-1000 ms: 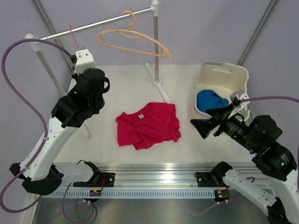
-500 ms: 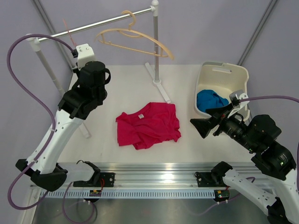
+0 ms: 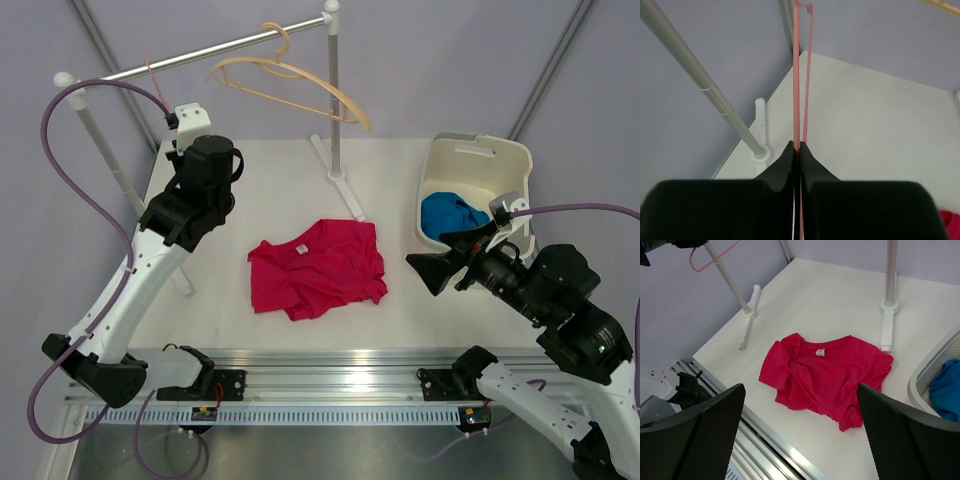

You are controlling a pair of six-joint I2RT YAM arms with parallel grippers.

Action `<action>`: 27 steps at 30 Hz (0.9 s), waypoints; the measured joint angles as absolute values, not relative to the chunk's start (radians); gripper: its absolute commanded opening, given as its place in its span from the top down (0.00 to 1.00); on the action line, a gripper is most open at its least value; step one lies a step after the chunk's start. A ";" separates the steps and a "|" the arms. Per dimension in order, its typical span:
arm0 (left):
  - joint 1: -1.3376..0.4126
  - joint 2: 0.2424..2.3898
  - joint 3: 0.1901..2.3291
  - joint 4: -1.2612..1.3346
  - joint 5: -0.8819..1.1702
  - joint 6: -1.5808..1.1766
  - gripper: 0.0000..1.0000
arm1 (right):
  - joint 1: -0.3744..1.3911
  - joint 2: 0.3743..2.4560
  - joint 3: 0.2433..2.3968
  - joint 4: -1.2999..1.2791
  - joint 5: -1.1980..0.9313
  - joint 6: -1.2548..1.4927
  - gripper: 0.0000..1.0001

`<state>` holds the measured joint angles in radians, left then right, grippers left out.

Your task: Remove the t-shirt from the hanger

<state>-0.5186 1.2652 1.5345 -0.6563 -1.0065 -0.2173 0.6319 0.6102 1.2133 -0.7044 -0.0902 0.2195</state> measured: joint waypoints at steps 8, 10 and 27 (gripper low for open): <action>-0.519 1.244 1.510 -0.634 -0.976 -0.214 0.48 | 0.632 0.609 1.213 -0.707 -0.090 0.219 0.00; -0.519 1.231 1.509 -0.633 -0.962 -0.205 0.19 | 0.632 0.610 1.213 -0.708 -0.091 0.219 0.00; -0.519 0.936 1.444 -0.669 -0.450 -0.231 0.01 | 0.632 0.617 1.155 -0.704 -0.122 0.220 0.00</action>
